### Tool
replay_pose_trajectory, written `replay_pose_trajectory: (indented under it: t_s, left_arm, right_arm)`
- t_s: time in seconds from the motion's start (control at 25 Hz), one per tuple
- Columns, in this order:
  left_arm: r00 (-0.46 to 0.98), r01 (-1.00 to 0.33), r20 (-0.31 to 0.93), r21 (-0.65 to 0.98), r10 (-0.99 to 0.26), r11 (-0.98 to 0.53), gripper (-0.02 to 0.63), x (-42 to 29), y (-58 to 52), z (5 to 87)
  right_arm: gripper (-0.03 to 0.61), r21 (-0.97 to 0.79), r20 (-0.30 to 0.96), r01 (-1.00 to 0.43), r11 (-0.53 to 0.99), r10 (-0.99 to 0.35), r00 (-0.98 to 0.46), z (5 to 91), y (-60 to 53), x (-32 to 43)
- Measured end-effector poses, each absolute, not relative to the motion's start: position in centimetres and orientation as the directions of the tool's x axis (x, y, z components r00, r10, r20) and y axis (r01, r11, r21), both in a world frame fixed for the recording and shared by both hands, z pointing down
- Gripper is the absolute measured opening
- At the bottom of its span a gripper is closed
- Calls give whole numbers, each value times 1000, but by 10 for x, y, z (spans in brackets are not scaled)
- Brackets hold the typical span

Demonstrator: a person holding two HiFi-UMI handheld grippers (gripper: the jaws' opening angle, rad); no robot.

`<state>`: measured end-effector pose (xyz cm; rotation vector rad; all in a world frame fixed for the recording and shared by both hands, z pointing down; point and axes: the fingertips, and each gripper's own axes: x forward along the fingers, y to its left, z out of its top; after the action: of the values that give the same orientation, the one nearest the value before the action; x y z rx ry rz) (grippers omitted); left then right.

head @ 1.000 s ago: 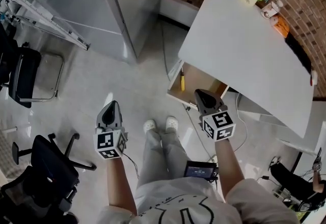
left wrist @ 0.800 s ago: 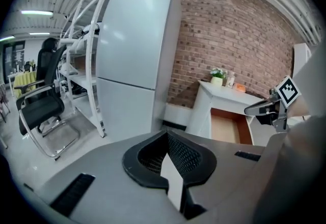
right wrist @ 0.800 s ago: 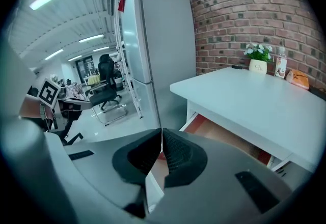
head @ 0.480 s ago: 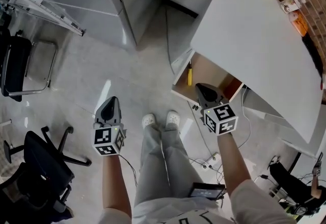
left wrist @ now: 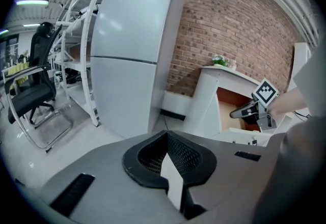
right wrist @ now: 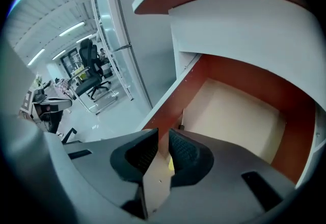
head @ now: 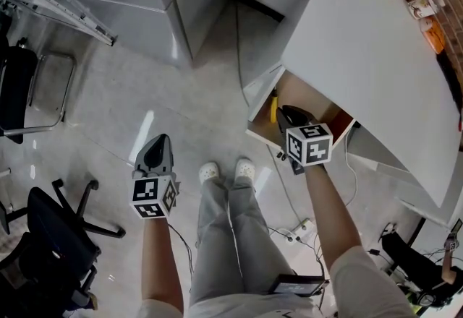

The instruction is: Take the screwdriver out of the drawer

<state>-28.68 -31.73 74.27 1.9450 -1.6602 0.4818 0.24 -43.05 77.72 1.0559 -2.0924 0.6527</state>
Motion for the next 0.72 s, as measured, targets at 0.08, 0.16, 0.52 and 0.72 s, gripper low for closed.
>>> replay_pose_trajectory:
  t_s: [0.08, 0.16, 0.52, 0.72]
  left_arm:
    - [185, -980, 588, 170, -788, -103, 12, -288, -319, 746]
    - [188, -979, 594, 175, -782, -102, 12, -289, -321, 750]
    - [194, -977, 662, 200, -724, -79, 12, -309, -330, 791]
    - [205, -976, 711, 198, -673, -89, 12, -316, -341, 816]
  right_arm:
    - [25, -117, 783, -836, 537, -468, -410, 786, -437, 0]
    - [26, -107, 805, -839, 533, -450, -388, 795, -444, -2]
    - [81, -47, 904, -869, 492, -349, -246, 849, -465, 5]
    - [81, -40, 920, -886, 462, -328, -212, 869, -474, 9]
